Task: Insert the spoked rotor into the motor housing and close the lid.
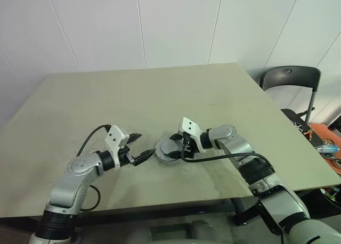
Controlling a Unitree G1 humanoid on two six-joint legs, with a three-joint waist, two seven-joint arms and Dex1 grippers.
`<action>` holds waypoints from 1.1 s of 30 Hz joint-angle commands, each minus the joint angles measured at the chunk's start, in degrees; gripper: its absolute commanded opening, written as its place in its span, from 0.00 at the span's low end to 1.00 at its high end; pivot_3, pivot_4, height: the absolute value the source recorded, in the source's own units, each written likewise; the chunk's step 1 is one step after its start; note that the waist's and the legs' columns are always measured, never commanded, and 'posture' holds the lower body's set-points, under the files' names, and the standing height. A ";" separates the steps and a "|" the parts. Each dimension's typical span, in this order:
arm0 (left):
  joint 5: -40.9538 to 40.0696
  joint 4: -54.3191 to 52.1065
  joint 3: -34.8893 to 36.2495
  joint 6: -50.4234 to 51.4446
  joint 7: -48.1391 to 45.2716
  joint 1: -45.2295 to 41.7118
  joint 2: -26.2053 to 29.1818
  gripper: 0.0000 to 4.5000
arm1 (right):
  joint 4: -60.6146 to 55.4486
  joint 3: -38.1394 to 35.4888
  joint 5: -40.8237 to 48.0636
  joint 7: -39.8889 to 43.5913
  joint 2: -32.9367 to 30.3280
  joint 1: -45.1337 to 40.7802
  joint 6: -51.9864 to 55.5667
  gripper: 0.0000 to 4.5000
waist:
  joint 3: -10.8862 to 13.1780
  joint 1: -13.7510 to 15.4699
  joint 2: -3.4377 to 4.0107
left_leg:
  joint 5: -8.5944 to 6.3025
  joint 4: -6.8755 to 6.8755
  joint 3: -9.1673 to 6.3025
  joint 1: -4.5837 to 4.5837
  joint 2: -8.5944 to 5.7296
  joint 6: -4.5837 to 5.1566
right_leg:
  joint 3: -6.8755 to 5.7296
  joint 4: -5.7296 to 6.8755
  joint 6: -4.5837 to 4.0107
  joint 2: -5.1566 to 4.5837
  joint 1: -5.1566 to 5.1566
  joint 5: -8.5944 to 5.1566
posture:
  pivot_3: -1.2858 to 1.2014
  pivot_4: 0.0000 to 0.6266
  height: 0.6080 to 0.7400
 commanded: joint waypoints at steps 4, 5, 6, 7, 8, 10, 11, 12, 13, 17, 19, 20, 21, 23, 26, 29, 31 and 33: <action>0.76 1.98 0.96 -3.95 -1.02 0.58 0.12 1.00 | 0.93 4.01 -4.42 1.25 -3.00 2.57 3.87 0.77 | -0.03 0.23 0.04 | 0.00 -0.07 0.01 -0.08 -0.01 0.00 | 0.00 -0.03 0.01 -0.03 -0.09 0.00 | 0.52 0.00 1.00; 0.81 2.07 0.87 -4.22 -1.03 0.71 0.05 1.00 | 1.01 3.97 -4.53 1.04 -3.03 2.55 3.85 0.77 | -0.04 0.29 0.04 | 0.00 -0.09 0.01 -0.09 -0.02 0.00 | 0.00 -0.04 0.02 -0.04 -0.10 0.00 | 0.52 0.00 1.00; 0.90 2.14 0.75 -4.50 -1.01 0.85 -0.03 1.00 | 0.82 4.33 -4.56 1.62 -3.30 2.56 4.08 0.77 | -0.04 0.29 0.04 | 0.00 -0.11 0.00 -0.10 -0.02 0.00 | 0.00 -0.05 0.03 -0.05 -0.10 -0.01 | 0.52 0.00 1.00; 0.99 2.18 0.64 -4.72 -0.98 0.99 -0.13 1.00 | 0.34 4.88 -4.63 2.43 -3.73 2.70 4.38 0.77 | -0.04 0.28 0.04 | 0.00 -0.12 0.01 -0.11 -0.02 0.00 | 0.00 -0.06 0.03 -0.05 -0.12 -0.01 | 0.52 0.00 1.00; 1.10 2.26 0.55 -4.92 -0.96 1.11 -0.23 1.00 | -0.05 5.43 -4.89 2.92 -4.11 2.85 4.45 0.77 | -0.04 0.31 0.05 | 0.00 -0.11 0.01 -0.12 -0.02 0.00 | 0.00 -0.06 0.03 -0.06 -0.12 -0.01 | 0.52 0.00 1.00; 1.31 2.44 0.51 -5.23 -0.95 1.26 -0.42 1.00 | 0.60 5.12 -5.28 1.37 -3.66 2.72 3.82 0.77 | -0.05 0.49 0.03 | 0.00 -0.10 0.01 -0.11 -0.05 0.00 | 0.00 -0.09 0.04 -0.09 -0.10 -0.02 | 0.52 0.00 1.00; 1.39 2.54 0.52 -5.38 -0.97 1.31 -0.48 1.00 | 1.20 4.78 -5.39 0.45 -3.26 2.50 3.55 0.77 | -0.06 0.50 0.02 | -0.01 -0.11 0.01 -0.11 -0.05 0.00 | -0.01 -0.11 0.04 -0.09 -0.09 -0.02 | 0.52 0.00 1.00; 1.44 2.59 0.53 -5.45 -0.99 1.33 -0.52 1.00 | 1.56 4.62 -5.44 -0.01 -3.02 2.33 3.33 0.77 | -0.06 0.46 0.02 | -0.01 -0.10 0.01 -0.10 -0.05 0.00 | -0.01 -0.12 0.04 -0.09 -0.08 -0.02 | 0.52 0.00 1.00; 1.47 2.63 0.54 -5.48 -1.01 1.32 -0.54 1.00 | 1.61 4.62 -5.37 -0.04 -2.93 2.23 3.34 0.77 | -0.06 0.43 0.02 | -0.01 -0.10 0.01 -0.11 -0.05 0.00 | 0.00 -0.12 0.04 -0.09 -0.07 -0.02 | 0.52 0.00 1.00; 1.35 3.18 0.89 -5.62 -1.39 1.09 -0.41 1.00 | 0.01 4.03 -3.72 0.86 -2.36 2.72 3.31 0.77 | -0.06 0.40 0.02 | -0.01 -0.08 0.01 -0.09 -0.04 0.00 | -0.01 -0.10 0.04 -0.08 -0.07 -0.02 | 0.52 0.00 1.00; 1.24 4.20 1.09 -6.38 -2.12 1.07 -0.36 1.00 | -0.23 1.61 -1.77 -0.37 -0.67 2.38 3.19 0.77 | -0.07 0.24 0.01 | -0.01 -0.09 0.01 -0.09 -0.04 0.00 | -0.01 -0.10 0.03 -0.08 -0.06 -0.02 | 0.52 0.00 1.00; 1.05 4.97 1.20 -6.97 -2.67 1.05 -0.42 1.00 | -1.04 0.45 -0.24 -0.12 0.05 2.23 3.94 0.77 | -0.07 0.14 0.01 | -0.01 -0.11 0.01 -0.09 -0.04 0.00 | -0.01 -0.10 0.03 -0.08 -0.08 -0.02 | 0.52 0.00 1.00; 0.92 5.69 1.30 -7.60 -3.14 1.01 -0.51 1.00 | -2.20 -0.33 1.08 0.62 0.43 2.29 4.87 0.77 | -0.06 0.06 0.01 | -0.01 -0.12 0.01 -0.12 -0.03 0.00 | -0.01 -0.10 0.03 -0.06 -0.12 -0.02 | 0.52 0.00 1.00; 0.34 7.02 1.54 -8.93 -4.47 1.03 -0.78 1.00 | -4.97 -1.07 3.10 2.43 0.50 2.78 6.74 0.77 | -0.05 -0.01 0.02 | -0.01 -0.15 0.04 -0.18 -0.01 0.00 | 0.01 -0.04 0.04 -0.05 -0.25 -0.02 | 0.52 0.00 1.00; -1.78 7.71 2.75 -10.11 -7.19 1.65 -0.70 1.00 | -7.38 -1.32 4.40 3.92 -0.02 3.48 8.13 0.77 | -0.04 0.07 0.01 | -0.01 -0.26 0.03 -0.22 0.00 0.00 | 0.00 -0.03 0.05 -0.03 -0.35 -0.01 | 0.52 0.00 1.00; -3.53 8.42 5.20 -11.41 -9.05 2.12 -0.14 1.00 | -7.47 -0.99 3.92 4.33 -0.65 3.64 8.48 0.77 | -0.04 0.06 0.01 | -0.01 -0.36 0.04 -0.27 0.01 0.00 | 0.00 -0.04 0.08 -0.03 -0.44 0.01 | 0.52 0.00 1.00; -3.71 8.55 6.31 -11.92 -9.77 2.58 0.54 1.00 | -6.45 0.17 1.93 3.69 -1.23 3.46 7.37 0.77 | -0.04 0.08 0.01 | -0.01 -0.44 0.04 -0.26 0.02 0.00 | 0.00 -0.06 0.09 -0.03 -0.46 0.01 | 0.52 0.00 1.00; -2.93 9.19 6.92 -12.44 -9.29 2.62 0.96 1.00 | -4.61 0.40 0.16 1.82 -0.86 2.96 5.42 0.77 | -0.04 0.11 0.01 | -0.01 -0.49 0.05 -0.23 0.02 0.00 | 0.00 -0.06 0.10 -0.04 -0.46 0.00 | 0.52 0.00 1.00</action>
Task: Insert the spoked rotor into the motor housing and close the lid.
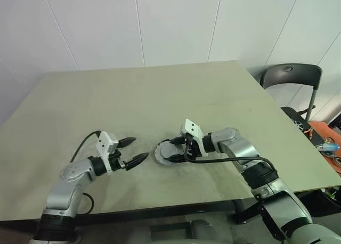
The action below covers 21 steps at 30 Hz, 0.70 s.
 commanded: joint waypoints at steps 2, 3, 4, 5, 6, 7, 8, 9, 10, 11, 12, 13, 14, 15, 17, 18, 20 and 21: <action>-0.10 0.52 2.83 -1.79 0.16 -0.44 1.14 1.00 | 3.58 0.29 -2.33 -3.05 1.64 -0.97 -2.38 0.77 | 0.00 -0.07 -0.02 | 0.00 0.01 0.00 0.02 0.00 0.00 | 0.00 0.00 0.00 0.00 0.02 -0.01 | 0.52 0.00 1.00; -0.12 0.66 2.96 -1.70 0.27 -0.67 1.13 1.00 | 3.67 -0.69 -1.45 -3.17 2.36 -1.34 -2.52 0.77 | 0.00 -0.17 -0.03 | 0.00 0.02 0.03 0.05 0.00 0.00 | 0.01 0.01 -0.01 0.01 0.04 -0.01 | 0.52 0.00 1.00; -0.12 0.71 2.98 -1.60 0.36 -0.84 1.11 1.00 | 3.45 -1.49 -0.62 -3.04 2.87 -1.55 -2.73 0.77 | 0.00 -0.23 -0.03 | 0.00 0.06 0.03 0.08 0.02 0.00 | 0.01 0.02 -0.03 0.02 0.07 -0.02 | 0.52 0.00 1.00; -0.04 0.70 2.92 -1.46 0.50 -0.99 1.09 1.00 | 3.32 -2.15 -0.15 -3.09 3.28 -1.74 -3.04 0.77 | 0.01 -0.33 -0.02 | 0.00 0.10 0.05 0.09 0.03 0.00 | 0.01 0.04 -0.05 0.02 0.07 -0.02 | 0.52 0.00 1.00; 0.09 0.63 2.83 -1.27 0.72 -1.08 1.10 1.00 | 3.70 -2.90 -0.10 -3.83 3.78 -2.15 -3.91 0.77 | 0.02 -0.49 -0.02 | 0.00 0.18 0.05 0.08 0.05 0.00 | 0.01 0.07 -0.07 0.04 0.07 -0.02 | 0.52 0.00 1.00; 0.15 0.55 2.74 -1.11 0.92 -1.15 1.10 1.00 | 4.46 -3.32 -0.61 -4.78 4.10 -2.59 -5.26 0.77 | 0.05 -0.66 -0.03 | 0.00 0.24 0.05 0.08 0.07 0.00 | 0.01 0.10 -0.08 0.06 0.08 -0.01 | 0.52 0.00 1.00; 0.18 0.42 2.67 -0.99 1.10 -1.19 1.07 1.00 | 5.42 -3.58 -1.45 -5.87 4.33 -2.99 -7.10 0.77 | 0.06 -0.86 -0.01 | 0.00 0.28 0.05 0.07 0.08 0.00 | 0.00 0.11 -0.10 0.07 0.08 0.00 | 0.52 0.00 1.00; 0.13 -0.02 2.61 -0.69 1.39 -1.19 1.03 1.00 | 6.57 -4.32 -1.68 -7.13 4.82 -3.57 -8.48 0.77 | 0.07 -1.03 -0.01 | 0.00 0.31 0.05 0.07 0.08 0.00 | 0.00 0.11 -0.11 0.07 0.09 0.01 | 0.52 0.00 1.00; 0.06 -0.50 2.54 -0.38 1.67 -1.18 0.99 1.00 | 7.12 -4.87 -1.34 -7.31 5.06 -4.03 -8.59 0.77 | 0.08 -1.29 -0.01 | 0.00 0.34 0.05 0.06 0.08 0.00 | 0.00 0.11 -0.11 0.07 0.10 0.01 | 0.52 0.00 1.00; 0.00 -0.97 2.48 -0.08 1.95 -1.16 0.98 1.00 | 7.27 -5.04 -1.15 -7.06 4.96 -4.40 -8.56 0.77 | 0.10 -1.39 0.00 | 0.00 0.36 0.06 0.06 0.08 0.00 | 0.00 0.11 -0.11 0.07 0.11 0.01 | 0.52 0.00 1.00; -0.06 -1.39 2.43 0.22 2.22 -1.19 0.98 1.00 | 7.38 -5.04 -1.16 -6.92 4.81 -4.66 -8.68 0.77 | 0.12 -1.38 -0.01 | 0.00 0.38 0.06 0.03 0.07 0.00 | 0.01 0.12 -0.10 0.06 0.10 0.02 | 0.52 0.00 1.00; -0.14 -1.78 2.40 0.53 2.46 -1.24 1.00 1.00 | 7.48 -5.10 -1.07 -6.87 4.69 -4.82 -8.71 0.77 | 0.13 -1.38 -0.01 | 0.00 0.37 0.06 0.01 0.06 0.00 | 0.01 0.11 -0.09 0.04 0.08 0.03 | 0.52 0.00 1.00; -0.25 -2.38 2.37 1.03 2.80 -1.32 1.03 1.00 | 7.60 -5.55 -0.67 -6.97 4.78 -4.99 -8.96 0.77 | 0.13 -1.35 -0.02 | 0.00 0.34 0.06 -0.01 0.06 0.00 | 0.01 0.10 -0.08 0.04 0.06 0.03 | 0.52 0.00 1.00; -0.34 -2.87 2.35 1.48 3.07 -1.40 1.06 1.00 | 7.67 -6.26 -0.01 -7.08 5.04 -5.15 -9.15 0.77 | 0.14 -1.24 -0.04 | 0.00 0.29 0.06 -0.06 0.06 0.00 | 0.01 0.08 -0.05 0.03 0.01 0.05 | 0.52 0.00 1.00; -0.37 -3.69 2.24 2.28 3.57 -1.51 1.09 1.00 | 7.18 -7.91 1.94 -6.67 5.66 -5.42 -8.09 0.77 | 0.14 -1.08 -0.04 | 0.00 0.23 0.01 -0.21 0.05 0.00 | -0.02 0.08 0.12 0.01 -0.14 0.15 | 0.52 0.00 1.00; -0.37 -4.07 2.17 2.67 3.80 -1.56 1.08 1.00 | 6.95 -7.46 1.60 -6.11 5.25 -5.35 -7.67 0.77 | 0.14 -1.05 -0.04 | 0.00 0.22 0.01 -0.36 0.05 0.00 | -0.02 0.08 0.09 0.00 -0.28 0.18 | 0.52 0.00 1.00; -0.51 -4.90 2.16 3.53 4.20 -1.71 1.14 1.00 | 6.10 -6.08 1.04 -4.26 4.05 -4.58 -6.74 0.77 | 0.14 -1.00 -0.04 | 0.00 0.26 -0.02 -0.69 0.04 0.00 | -0.03 0.08 -0.09 -0.01 -0.58 0.31 | 0.52 0.00 1.00; -0.57 -5.22 2.21 3.91 4.31 -1.79 1.18 1.00 | 5.60 -5.76 1.23 -3.34 3.66 -4.18 -6.23 0.77 | 0.14 -0.95 -0.04 | 0.00 0.28 -0.02 -0.80 0.03 0.00 | -0.03 0.09 -0.09 -0.02 -0.67 0.31 | 0.52 0.00 1.00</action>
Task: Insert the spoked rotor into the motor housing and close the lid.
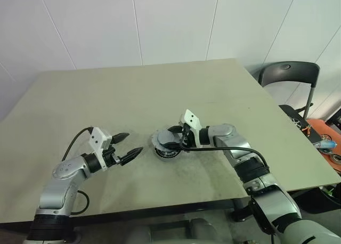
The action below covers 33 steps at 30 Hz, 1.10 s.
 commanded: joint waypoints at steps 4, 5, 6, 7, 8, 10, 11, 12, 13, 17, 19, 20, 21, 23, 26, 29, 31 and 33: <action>-0.91 -3.77 0.86 1.98 0.99 -1.26 0.83 1.00 | -6.35 -0.23 2.74 5.75 -2.30 0.06 2.79 0.77 | 0.00 0.37 0.00 | 0.00 0.00 0.01 -0.05 -0.03 0.00 | 0.00 0.00 0.00 -0.02 -0.04 0.00 | 0.52 0.00 1.00; -0.94 -3.95 0.88 2.20 1.08 -1.30 0.86 1.00 | -6.78 -0.10 2.64 6.05 -2.50 0.15 2.88 0.77 | 0.00 0.35 0.00 | 0.00 0.00 0.00 -0.04 -0.02 0.00 | -0.01 0.00 0.00 -0.01 -0.04 0.00 | 0.52 0.00 1.00; -0.94 -4.13 0.88 2.41 1.16 -1.32 0.86 1.00 | -6.83 0.39 1.78 6.01 -2.88 0.19 2.41 0.77 | 0.00 0.31 0.00 | 0.00 0.01 0.01 -0.03 -0.02 0.00 | -0.01 0.01 0.00 0.00 -0.04 0.00 | 0.52 0.00 1.00; -0.93 -4.25 0.90 2.58 1.19 -1.34 0.87 1.00 | -6.57 1.11 0.58 5.89 -3.29 0.23 1.71 0.77 | 0.00 0.30 0.00 | 0.00 0.02 0.01 -0.02 -0.02 0.00 | -0.01 0.02 0.00 0.02 -0.03 0.00 | 0.52 0.00 1.00; -0.94 -4.39 0.93 2.77 1.22 -1.36 0.88 1.00 | -6.32 1.71 -0.35 5.70 -3.63 0.27 1.19 0.77 | 0.00 0.33 0.00 | 0.00 0.03 0.01 -0.01 -0.02 0.00 | -0.01 0.02 0.00 0.02 -0.02 -0.01 | 0.52 0.00 1.00; -0.94 -4.61 0.98 3.03 1.24 -1.33 0.89 1.00 | -6.03 2.16 -1.05 5.48 -3.86 0.35 0.83 0.77 | 0.00 0.39 0.00 | 0.00 0.08 0.02 0.00 -0.02 0.00 | -0.02 0.02 0.01 0.02 0.00 -0.02 | 0.52 0.00 1.00; -0.95 -4.75 1.00 3.14 1.27 -1.28 0.92 1.00 | -5.95 2.24 -1.21 5.30 -3.90 0.40 0.77 0.77 | 0.00 0.44 0.00 | 0.00 0.09 0.03 -0.01 -0.02 0.00 | -0.02 0.02 0.01 0.02 0.01 -0.01 | 0.52 0.00 1.00; -0.94 -4.85 1.01 3.24 1.31 -1.22 0.94 1.00 | -5.85 2.38 -1.49 5.09 -3.97 0.43 0.69 0.77 | 0.00 0.50 0.00 | 0.00 0.10 0.03 -0.01 -0.02 0.00 | -0.01 0.02 0.00 0.02 0.01 -0.01 | 0.52 0.00 1.00; -0.90 -4.97 1.02 3.34 1.35 -1.15 0.96 1.00 | -5.68 2.77 -2.01 5.02 -4.16 0.46 0.48 0.77 | 0.00 0.49 0.00 | 0.00 0.10 0.04 -0.01 -0.02 0.00 | -0.01 0.02 0.00 0.02 0.01 -0.01 | 0.52 0.00 1.00; -0.84 -5.43 1.03 3.61 1.59 -0.92 0.99 1.00 | -4.43 3.76 -3.89 4.12 -4.44 0.60 -0.48 0.77 | 0.00 0.65 0.00 | 0.00 0.10 0.04 0.01 -0.02 0.00 | -0.01 0.03 -0.01 0.02 0.01 0.00 | 0.52 0.00 1.00; -0.85 -5.63 1.04 3.67 1.68 -0.80 0.95 1.00 | -3.72 3.89 -4.60 3.74 -4.36 0.64 -0.92 0.77 | 0.00 0.77 0.00 | 0.00 0.11 0.04 0.03 -0.02 0.00 | -0.01 0.03 -0.01 0.02 0.04 0.00 | 0.52 0.00 1.00; -0.85 -5.67 1.03 3.66 1.69 -0.75 0.94 1.00 | -3.67 3.88 -4.64 3.87 -4.34 0.68 -0.86 0.77 | 0.00 0.85 0.00 | 0.00 0.11 0.04 0.06 -0.02 0.00 | -0.01 0.03 -0.01 0.02 0.06 0.00 | 0.52 0.00 1.00; -0.84 -5.63 1.02 3.58 1.70 -0.69 0.92 1.00 | -3.62 4.05 -4.82 4.01 -4.45 0.72 -0.79 0.77 | 0.00 0.91 0.00 | 0.00 0.13 0.04 0.09 -0.02 0.00 | -0.01 0.03 -0.01 0.03 0.10 0.00 | 0.52 0.00 1.00; -0.78 -5.50 1.00 3.39 1.70 -0.57 0.87 1.00 | -3.52 4.38 -5.27 4.18 -4.67 0.77 -0.63 0.77 | -0.01 0.97 -0.01 | 0.00 0.15 0.04 0.16 -0.02 0.00 | -0.01 0.04 -0.01 0.03 0.18 -0.01 | 0.52 0.00 1.00; -0.64 -5.13 1.01 2.93 1.65 -0.30 0.73 1.00 | -3.03 5.24 -6.01 4.99 -5.29 1.00 -0.27 0.77 | -0.01 0.99 -0.01 | 0.00 0.15 0.05 0.33 -0.02 0.00 | -0.01 0.03 0.16 0.02 0.36 -0.13 | 0.52 0.00 1.00; -0.55 -4.85 1.06 2.57 1.54 -0.03 0.69 1.00 | -3.55 5.47 -5.53 6.17 -5.78 1.42 0.26 0.77 | -0.01 1.02 -0.01 | 0.00 0.14 0.05 0.50 -0.02 0.00 | -0.01 0.02 0.17 0.02 0.52 -0.16 | 0.52 0.00 1.00; -0.56 -4.91 1.09 2.48 1.53 0.14 0.69 1.00 | -3.65 5.51 -5.56 6.29 -6.01 1.49 0.40 0.77 | -0.01 1.11 -0.01 | 0.00 0.11 0.05 0.65 -0.02 0.00 | -0.01 0.00 0.14 0.02 0.67 -0.18 | 0.52 0.00 1.00; -0.73 -5.35 1.09 2.75 1.68 0.18 0.71 1.00 | -3.17 5.60 -5.85 6.05 -6.19 1.40 0.37 0.77 | -0.01 1.12 -0.01 | 0.00 0.09 0.05 0.75 -0.02 0.00 | -0.01 0.00 0.02 0.01 0.77 -0.26 | 0.52 0.00 1.00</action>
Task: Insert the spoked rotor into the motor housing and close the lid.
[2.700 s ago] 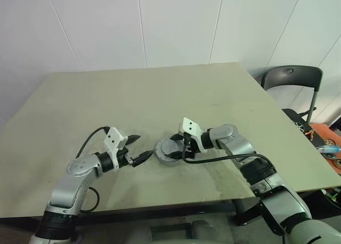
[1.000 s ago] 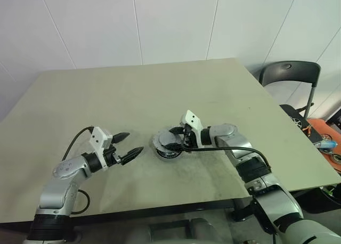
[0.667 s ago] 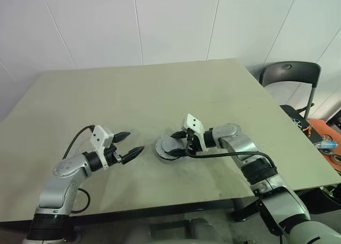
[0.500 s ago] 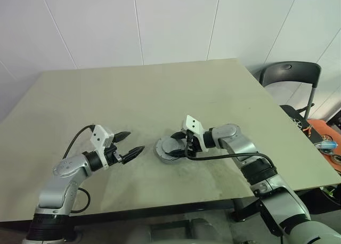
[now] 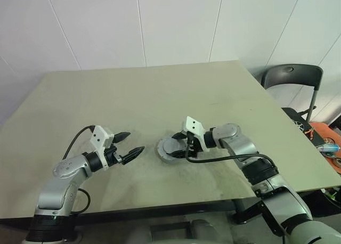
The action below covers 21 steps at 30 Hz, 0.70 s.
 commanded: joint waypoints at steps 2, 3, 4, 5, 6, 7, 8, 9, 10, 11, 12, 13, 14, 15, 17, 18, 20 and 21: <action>-0.85 -2.46 1.07 -0.28 0.16 -0.26 0.41 1.00 | 1.37 1.55 -2.21 0.18 -1.31 0.21 0.30 0.77 | 0.00 -0.04 0.00 | 0.00 0.01 0.01 0.03 0.00 0.00 | 0.00 0.00 0.00 0.00 0.03 0.00 | 0.52 0.00 1.00; -0.91 -2.66 1.03 -0.12 0.24 -0.29 0.41 1.00 | 1.80 1.53 -2.51 -0.34 -1.28 0.14 0.09 0.77 | 0.00 -0.04 0.00 | 0.00 0.01 0.01 0.04 0.00 0.00 | 0.01 0.00 0.00 0.00 0.04 0.00 | 0.52 0.00 1.00; -0.93 -2.77 0.98 -0.04 0.29 -0.30 0.39 1.00 | 2.16 1.55 -2.74 -0.76 -1.25 0.06 -0.08 0.77 | 0.00 -0.03 0.00 | 0.00 0.01 0.01 0.06 0.00 0.00 | 0.01 0.00 0.00 0.00 0.05 0.00 | 0.52 0.00 1.00; -0.94 -2.85 0.95 0.03 0.34 -0.31 0.36 1.00 | 2.55 1.60 -2.99 -1.19 -1.22 -0.05 -0.23 0.77 | -0.01 -0.04 0.00 | 0.00 0.01 0.01 0.06 0.00 0.00 | 0.01 0.00 0.00 0.00 0.06 0.00 | 0.52 0.00 1.00; -0.93 -2.87 0.92 0.09 0.36 -0.34 0.33 1.00 | 2.97 1.60 -3.22 -1.67 -1.15 -0.19 -0.44 0.77 | -0.01 -0.04 -0.01 | 0.00 0.01 0.01 0.08 0.00 0.00 | 0.01 0.00 0.00 0.00 0.07 0.00 | 0.52 0.00 1.00; -0.91 -2.87 0.89 0.13 0.38 -0.38 0.30 1.00 | 3.62 1.49 -3.47 -2.45 -0.93 -0.46 -0.59 0.77 | -0.01 -0.06 0.00 | 0.00 0.01 0.01 0.10 0.00 0.00 | 0.01 0.00 0.00 0.00 0.09 0.00 | 0.52 0.00 1.00; -0.89 -2.85 0.86 0.16 0.39 -0.42 0.28 1.00 | 4.24 1.39 -3.64 -3.16 -0.71 -0.73 -0.70 0.77 | -0.01 -0.08 0.00 | 0.00 0.02 0.02 0.12 0.00 0.00 | 0.01 0.01 0.00 0.00 0.10 0.00 | 0.52 0.00 1.00; -0.87 -2.80 0.83 0.17 0.39 -0.47 0.26 1.00 | 4.87 1.19 -3.66 -3.86 -0.39 -1.04 -0.65 0.77 | -0.01 -0.08 -0.01 | 0.00 0.03 0.02 0.12 0.00 0.00 | 0.02 0.01 -0.01 0.00 0.10 0.00 | 0.52 0.00 1.00; -0.86 -2.75 0.80 0.17 0.37 -0.49 0.24 1.00 | 5.33 1.07 -3.63 -4.29 -0.13 -1.28 -0.52 0.77 | -0.02 -0.09 -0.02 | 0.00 0.05 0.02 0.13 0.00 0.00 | 0.02 0.02 -0.01 0.01 0.12 0.00 | 0.52 0.00 1.00; -0.84 -2.68 0.77 0.15 0.36 -0.53 0.22 1.00 | 5.52 1.12 -3.62 -4.34 -0.03 -1.40 -0.48 0.77 | -0.02 -0.12 -0.02 | 0.00 0.07 0.02 0.16 0.00 0.00 | 0.02 0.03 -0.02 0.01 0.14 -0.01 | 0.52 0.00 1.00; -0.80 -2.57 0.74 0.10 0.34 -0.57 0.20 1.00 | 5.56 1.25 -3.60 -4.17 0.00 -1.44 -0.39 0.77 | -0.02 -0.13 -0.02 | 0.00 0.09 0.02 0.18 0.01 0.00 | 0.02 0.03 -0.02 0.01 0.17 -0.01 | 0.52 0.00 1.00; -0.77 -2.47 0.71 0.05 0.31 -0.60 0.18 1.00 | 5.50 1.40 -3.59 -3.92 -0.02 -1.40 -0.33 0.77 | -0.02 -0.15 -0.02 | 0.01 0.11 0.02 0.20 0.01 0.00 | 0.02 0.04 -0.03 0.02 0.20 0.00 | 0.52 0.00 1.00; -0.74 -2.33 0.71 -0.03 0.27 -0.65 0.17 1.00 | 5.44 1.62 -3.58 -3.55 -0.09 -1.33 -0.10 0.77 | -0.02 -0.16 -0.02 | 0.01 0.13 0.02 0.22 0.01 0.00 | 0.02 0.05 -0.04 0.03 0.22 0.00 | 0.52 0.00 1.00; -0.72 -2.20 0.73 -0.12 0.21 -0.67 0.17 1.00 | 5.25 1.96 -3.59 -2.96 -0.30 -1.16 0.28 0.77 | -0.02 -0.16 -0.02 | 0.01 0.15 0.02 0.23 0.01 0.01 | 0.02 0.06 -0.04 0.03 0.23 0.00 | 0.52 0.00 1.00; -0.66 -1.84 0.80 -0.35 0.05 -0.71 0.21 1.00 | 4.82 2.63 -3.54 -1.68 -0.77 -0.77 1.13 0.77 | -0.04 -0.16 -0.04 | 0.01 0.15 0.02 0.23 0.02 0.00 | 0.02 0.06 -0.04 0.03 0.25 0.00 | 0.52 0.00 1.00; -0.60 -1.62 0.87 -0.50 -0.04 -0.70 0.25 1.00 | 4.41 3.18 -3.72 -0.97 -1.18 -0.45 1.51 0.77 | -0.04 -0.15 -0.03 | 0.01 0.15 0.02 0.23 0.02 0.01 | 0.02 0.06 -0.04 0.03 0.25 -0.01 | 0.52 0.00 1.00; -0.50 -1.21 0.93 -0.77 -0.21 -0.74 0.30 1.00 | 4.10 3.70 -4.06 -0.62 -1.51 -0.09 1.88 0.77 | -0.04 -0.09 -0.03 | 0.01 0.14 0.02 0.21 0.01 0.00 | 0.02 0.05 -0.04 0.02 0.23 0.00 | 0.52 0.00 1.00; -0.46 -1.02 0.92 -0.87 -0.28 -0.81 0.31 1.00 | 4.14 3.74 -4.13 -0.79 -1.50 -0.09 2.00 0.77 | -0.05 -0.02 -0.03 | 0.01 0.12 0.02 0.20 0.01 0.00 | 0.02 0.04 -0.04 0.01 0.23 0.00 | 0.52 0.00 1.00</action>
